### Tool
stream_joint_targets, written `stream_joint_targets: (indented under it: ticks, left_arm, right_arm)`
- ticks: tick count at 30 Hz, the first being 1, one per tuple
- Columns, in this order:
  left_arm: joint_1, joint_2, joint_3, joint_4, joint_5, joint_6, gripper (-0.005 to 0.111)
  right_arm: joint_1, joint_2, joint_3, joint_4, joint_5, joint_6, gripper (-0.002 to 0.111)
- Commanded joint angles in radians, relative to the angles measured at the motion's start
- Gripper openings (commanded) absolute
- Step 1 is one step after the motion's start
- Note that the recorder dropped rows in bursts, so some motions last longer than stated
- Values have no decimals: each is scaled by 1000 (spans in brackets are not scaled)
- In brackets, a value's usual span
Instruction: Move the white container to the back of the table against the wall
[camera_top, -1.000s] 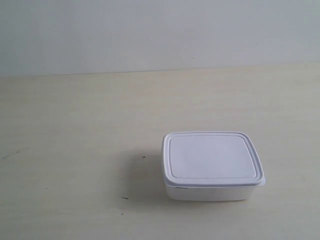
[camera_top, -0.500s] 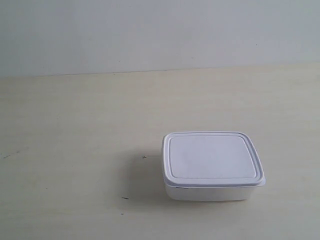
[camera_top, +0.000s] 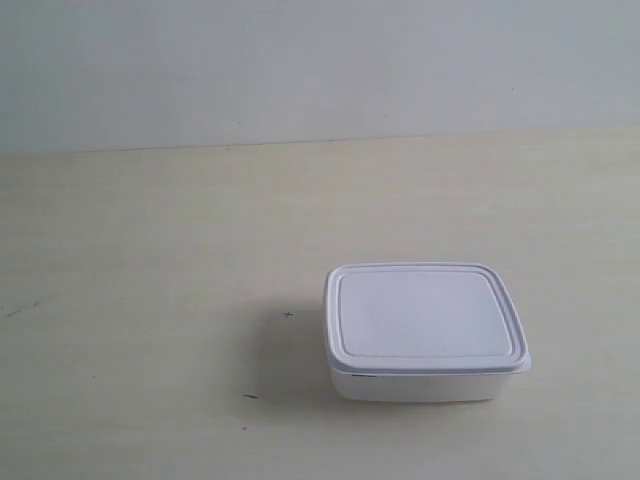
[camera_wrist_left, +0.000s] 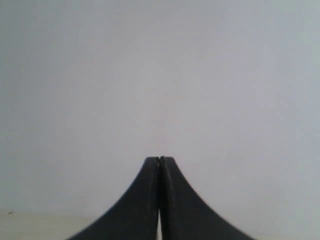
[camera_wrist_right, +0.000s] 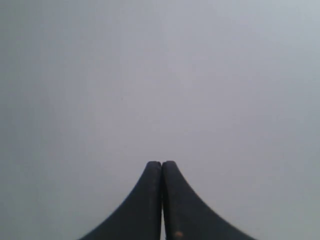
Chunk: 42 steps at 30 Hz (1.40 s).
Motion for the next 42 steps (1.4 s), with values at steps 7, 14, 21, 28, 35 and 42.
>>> stream_joint_targets:
  ticks: [7,14,21,28,35,42]
  left_arm:
    - [2,-6,-1,6,-290,-327,0]
    - [2,-6,-1,4,-409,-758,0]
    - [-4,-6,-1,40,-576,-859,0]
    - [-25,33,-52,149,-651,-859,0]
    - [-100,209,-247,737,-476,-1167,0]
    - [-260,442,-404,1114,-429,-1390,0]
  right_arm:
    - [3,-6,5,85,-191,378,0]
    - [3,-6,5,-74,-249,610,0]
    - [3,14,-178,-549,-59,914,0]
    - [3,150,-330,-920,-17,1160,0]
    - [81,290,-464,-1595,-17,1649,0]
    - [198,404,-502,-1618,-28,1610,0]
